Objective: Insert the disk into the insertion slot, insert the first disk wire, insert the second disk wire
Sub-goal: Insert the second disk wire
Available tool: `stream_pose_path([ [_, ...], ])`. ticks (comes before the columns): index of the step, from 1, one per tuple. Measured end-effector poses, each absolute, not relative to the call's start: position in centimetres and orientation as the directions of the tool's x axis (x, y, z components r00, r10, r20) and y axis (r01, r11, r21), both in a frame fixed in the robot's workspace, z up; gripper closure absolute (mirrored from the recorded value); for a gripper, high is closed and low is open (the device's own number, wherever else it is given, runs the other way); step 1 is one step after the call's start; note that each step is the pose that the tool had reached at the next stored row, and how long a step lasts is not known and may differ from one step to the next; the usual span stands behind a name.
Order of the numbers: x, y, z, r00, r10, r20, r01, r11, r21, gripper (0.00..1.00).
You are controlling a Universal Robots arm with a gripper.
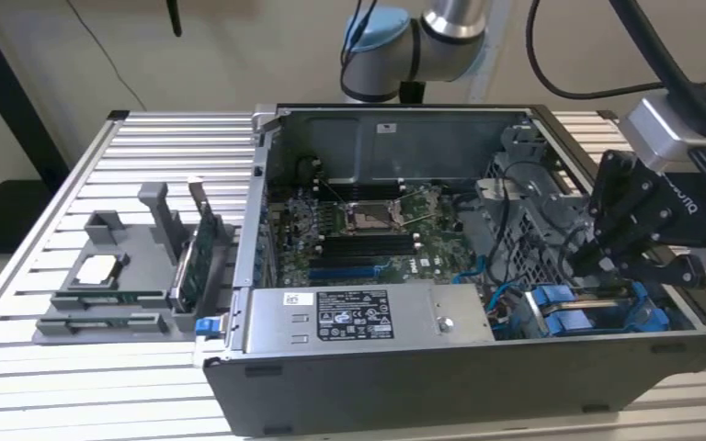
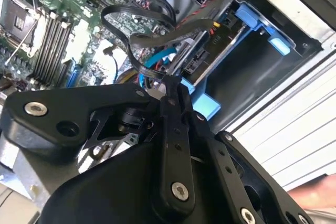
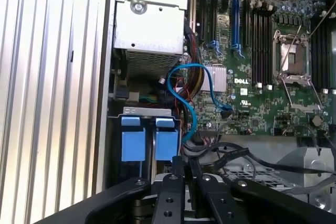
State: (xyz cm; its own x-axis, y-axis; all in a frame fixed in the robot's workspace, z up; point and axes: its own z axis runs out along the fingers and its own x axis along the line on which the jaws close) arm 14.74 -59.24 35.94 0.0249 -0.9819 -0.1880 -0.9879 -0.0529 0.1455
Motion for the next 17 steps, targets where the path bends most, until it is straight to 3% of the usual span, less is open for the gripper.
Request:
stream_pose_path([
  [17,15.3,-60.6,35.5,0.025,-0.979,-0.201,-0.988,-0.055,0.145,0.84],
])
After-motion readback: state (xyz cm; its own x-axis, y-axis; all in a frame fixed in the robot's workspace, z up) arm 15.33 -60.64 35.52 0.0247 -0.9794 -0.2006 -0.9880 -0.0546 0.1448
